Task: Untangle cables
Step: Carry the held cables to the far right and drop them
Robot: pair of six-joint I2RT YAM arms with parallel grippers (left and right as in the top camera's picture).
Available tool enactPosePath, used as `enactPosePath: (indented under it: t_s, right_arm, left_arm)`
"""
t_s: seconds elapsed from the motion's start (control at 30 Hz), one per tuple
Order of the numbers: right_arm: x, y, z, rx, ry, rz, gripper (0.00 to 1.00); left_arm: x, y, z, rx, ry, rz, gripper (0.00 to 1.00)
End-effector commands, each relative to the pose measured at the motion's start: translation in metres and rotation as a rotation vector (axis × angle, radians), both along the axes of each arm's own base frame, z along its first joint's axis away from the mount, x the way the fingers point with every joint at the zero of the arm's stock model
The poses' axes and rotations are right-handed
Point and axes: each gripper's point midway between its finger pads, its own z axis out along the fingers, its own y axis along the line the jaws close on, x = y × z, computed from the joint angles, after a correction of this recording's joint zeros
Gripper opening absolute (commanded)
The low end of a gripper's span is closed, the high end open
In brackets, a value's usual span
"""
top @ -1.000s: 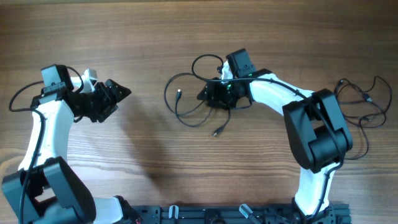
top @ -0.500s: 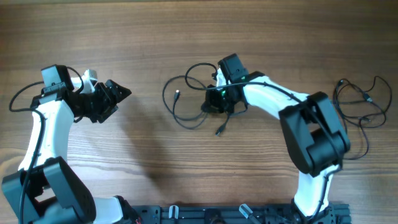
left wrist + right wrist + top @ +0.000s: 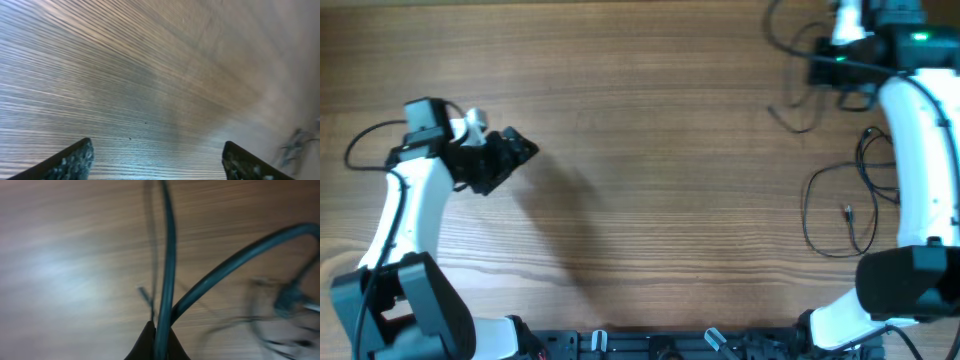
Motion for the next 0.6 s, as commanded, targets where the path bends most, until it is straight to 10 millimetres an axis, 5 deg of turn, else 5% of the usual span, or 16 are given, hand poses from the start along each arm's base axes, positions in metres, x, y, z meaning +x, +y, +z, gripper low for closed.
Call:
enactPosePath:
  t_s: [0.0,0.1,0.4,0.57]
  right_arm:
    - [-0.013,-0.090,0.021,-0.135,-0.043,-0.258,0.04]
    - [-0.018,-0.133,0.024,-0.093,-0.086,-0.338,0.04]
    - [0.008,-0.145,0.050,0.187,-0.313,-0.261,0.04]
    - [0.020,-0.144,0.010,0.315,-0.241,-0.279,0.04]
  left_arm:
    - [-0.001,-0.017,-0.003,0.155,-0.001,-0.079,0.92]
    - [-0.002,-0.041,-0.005,0.193,-0.007,-0.157,0.95]
    - [-0.004,-0.078,-0.003,0.197,-0.039,-0.266,0.96]
    - [-0.001,-0.080,-0.002,0.206,-0.055,-0.269,1.00]
